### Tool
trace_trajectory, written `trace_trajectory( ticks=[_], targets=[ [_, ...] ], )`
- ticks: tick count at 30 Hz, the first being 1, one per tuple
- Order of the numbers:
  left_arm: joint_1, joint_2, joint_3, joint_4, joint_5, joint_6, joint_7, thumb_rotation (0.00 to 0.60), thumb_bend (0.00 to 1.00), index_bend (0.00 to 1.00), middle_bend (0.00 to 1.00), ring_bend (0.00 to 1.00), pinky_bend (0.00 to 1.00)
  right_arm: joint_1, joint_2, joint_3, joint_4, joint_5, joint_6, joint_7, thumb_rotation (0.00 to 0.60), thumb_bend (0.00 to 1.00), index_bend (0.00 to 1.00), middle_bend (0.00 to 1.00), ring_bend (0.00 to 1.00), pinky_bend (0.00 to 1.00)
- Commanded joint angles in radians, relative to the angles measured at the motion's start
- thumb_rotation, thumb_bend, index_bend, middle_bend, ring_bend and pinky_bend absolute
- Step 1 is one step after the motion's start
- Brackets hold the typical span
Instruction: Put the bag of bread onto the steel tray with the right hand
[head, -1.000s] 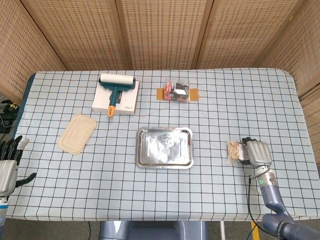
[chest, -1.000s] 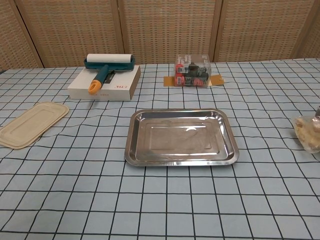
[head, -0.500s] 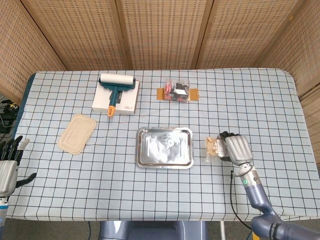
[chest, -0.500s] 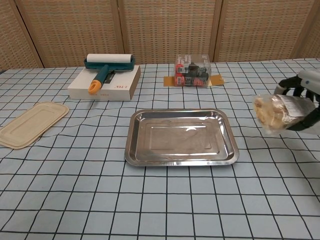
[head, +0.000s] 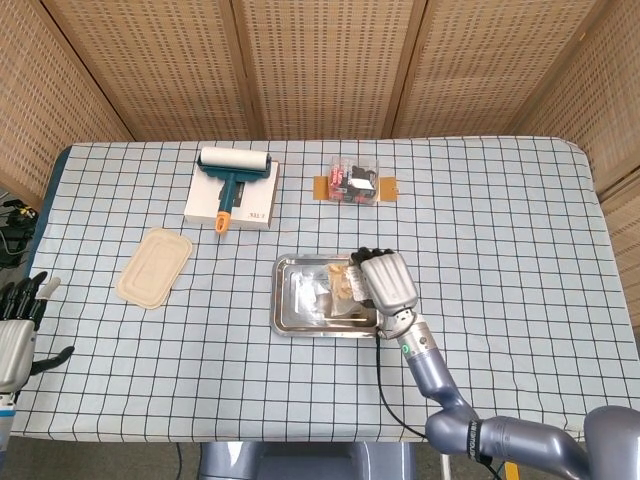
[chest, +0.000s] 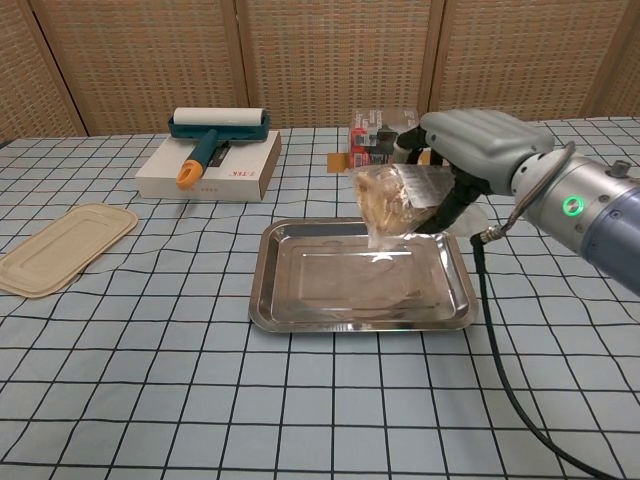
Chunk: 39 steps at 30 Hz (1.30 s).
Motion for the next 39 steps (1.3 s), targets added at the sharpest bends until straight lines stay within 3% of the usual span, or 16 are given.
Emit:
trace_trajectory(
  ticks=[1, 5, 7, 15, 23, 31, 35, 39],
  targets=[
    [-0.001, 0.003, -0.001, 0.002, -0.003, -0.003, -0.009, 0.600, 0.07, 0.00, 0.00, 0.00, 0.00, 0.015, -0.023, -0.007, 0.011, 0.030, -0.017, -0.016, 0.600, 0.36, 0.47, 0.31, 0.36, 0.40],
    [-0.002, 0.005, -0.001, 0.002, 0.000, -0.002, -0.016, 0.600, 0.07, 0.00, 0.00, 0.00, 0.00, 0.027, -0.041, -0.020, 0.007, 0.090, -0.017, -0.082, 0.600, 0.23, 0.23, 0.03, 0.02, 0.06],
    [-0.002, 0.005, 0.000, 0.003, 0.001, -0.002, -0.015, 0.600, 0.07, 0.00, 0.00, 0.00, 0.00, 0.029, -0.044, -0.024, -0.002, 0.108, -0.010, -0.101, 0.600, 0.20, 0.16, 0.00, 0.00, 0.01],
    [0.001, 0.003, 0.007, -0.004, 0.016, 0.008, -0.002, 0.600, 0.07, 0.00, 0.00, 0.00, 0.00, 0.022, -0.025, -0.052, -0.067, 0.095, 0.045, -0.128, 0.600, 0.15, 0.09, 0.00, 0.00, 0.00],
    [0.006, 0.006, 0.005, -0.005, 0.014, 0.016, -0.007, 0.600, 0.07, 0.00, 0.00, 0.00, 0.00, -0.061, 0.131, -0.121, -0.208, -0.020, 0.185, -0.155, 0.600, 0.15, 0.07, 0.00, 0.00, 0.00],
    [0.005, -0.002, 0.006, -0.006, 0.013, 0.016, 0.018, 0.600, 0.07, 0.00, 0.00, 0.00, 0.00, -0.207, 0.332, -0.228, -0.258, -0.199, 0.318, 0.018, 0.600, 0.15, 0.06, 0.00, 0.00, 0.00],
    [0.005, -0.009, 0.006, -0.002, 0.014, 0.019, 0.035, 0.600, 0.07, 0.00, 0.00, 0.00, 0.00, -0.294, 0.406, -0.299, -0.183, -0.263, 0.366, 0.160, 0.600, 0.16, 0.03, 0.00, 0.00, 0.00],
    [0.004, -0.015, 0.005, 0.005, 0.013, 0.021, 0.042, 0.600, 0.07, 0.00, 0.00, 0.00, 0.00, -0.355, 0.423, -0.329, -0.091, -0.293, 0.397, 0.282, 0.600, 0.15, 0.01, 0.00, 0.00, 0.00]
  ],
)
